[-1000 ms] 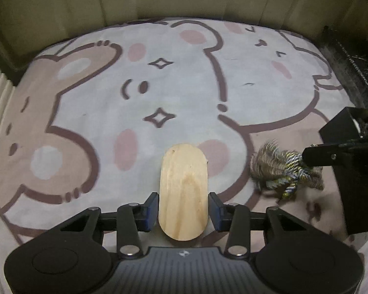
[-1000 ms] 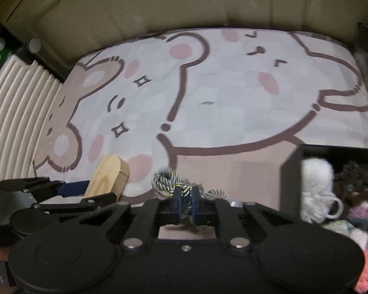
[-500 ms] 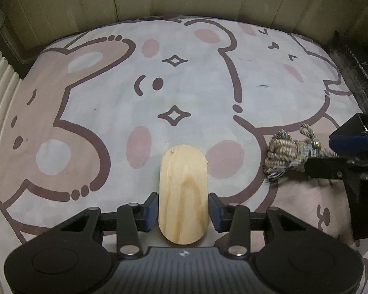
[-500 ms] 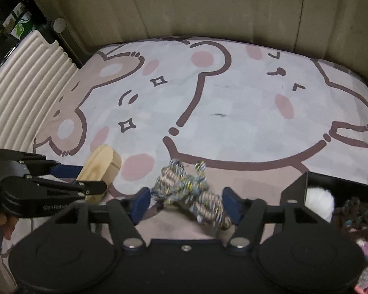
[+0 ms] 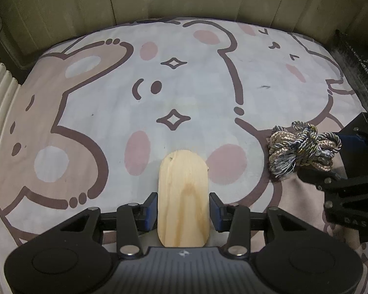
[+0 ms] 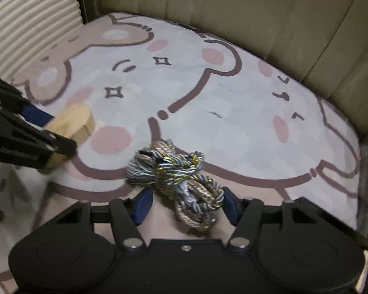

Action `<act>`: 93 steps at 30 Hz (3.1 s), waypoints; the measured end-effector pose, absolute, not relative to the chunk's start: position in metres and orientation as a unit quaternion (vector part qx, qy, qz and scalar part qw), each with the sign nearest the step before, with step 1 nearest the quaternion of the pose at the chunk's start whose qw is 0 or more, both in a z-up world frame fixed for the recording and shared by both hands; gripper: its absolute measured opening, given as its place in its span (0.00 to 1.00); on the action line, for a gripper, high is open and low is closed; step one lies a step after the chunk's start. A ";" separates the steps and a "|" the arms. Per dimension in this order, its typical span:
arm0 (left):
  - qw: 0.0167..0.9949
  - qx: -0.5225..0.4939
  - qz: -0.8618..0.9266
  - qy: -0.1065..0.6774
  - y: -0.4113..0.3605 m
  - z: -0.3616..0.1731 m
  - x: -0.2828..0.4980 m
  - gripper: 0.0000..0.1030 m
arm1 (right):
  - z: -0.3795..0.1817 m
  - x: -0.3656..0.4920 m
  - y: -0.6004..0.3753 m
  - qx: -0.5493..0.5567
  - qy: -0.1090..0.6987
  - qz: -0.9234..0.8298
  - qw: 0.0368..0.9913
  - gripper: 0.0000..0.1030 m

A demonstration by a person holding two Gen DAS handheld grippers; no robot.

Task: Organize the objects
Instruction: 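Lift the rope toy with the right tool while the left tool lifts the paddle, then carry the rope toy and wooden paddle over the black box with both tools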

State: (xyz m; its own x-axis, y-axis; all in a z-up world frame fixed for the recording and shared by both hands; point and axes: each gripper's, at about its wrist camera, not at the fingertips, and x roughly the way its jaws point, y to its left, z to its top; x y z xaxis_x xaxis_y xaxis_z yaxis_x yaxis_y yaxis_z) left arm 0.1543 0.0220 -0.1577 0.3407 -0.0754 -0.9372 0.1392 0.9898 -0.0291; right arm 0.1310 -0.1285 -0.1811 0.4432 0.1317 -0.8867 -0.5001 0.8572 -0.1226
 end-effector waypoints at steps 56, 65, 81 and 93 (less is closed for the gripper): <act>0.892 -0.071 -0.087 0.438 -0.012 -0.031 0.101 0.43 | -0.042 0.057 -0.252 -0.025 0.382 0.085 0.920 0.34; 0.890 -0.084 -0.117 0.434 -0.048 -0.027 0.096 0.43 | -0.037 0.047 -0.279 -0.001 0.394 0.059 0.917 0.34; 0.853 -0.126 -0.183 0.473 -0.127 -0.044 0.092 0.43 | -0.062 0.034 -0.341 0.131 0.463 -0.006 0.877 0.34; 0.813 -0.178 -0.186 0.522 -0.173 -0.075 0.091 0.43 | -0.080 0.033 -0.363 0.200 0.489 -0.019 0.849 0.34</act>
State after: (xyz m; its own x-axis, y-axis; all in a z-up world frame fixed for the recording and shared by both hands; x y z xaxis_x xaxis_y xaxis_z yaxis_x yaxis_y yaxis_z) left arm 0.0907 -0.1726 -0.0752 0.3861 -0.4882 -0.7827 0.1175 0.8676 -0.4832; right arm 0.0327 -0.3635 -0.0802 0.5215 0.1645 -0.8372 0.2274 0.9189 0.3222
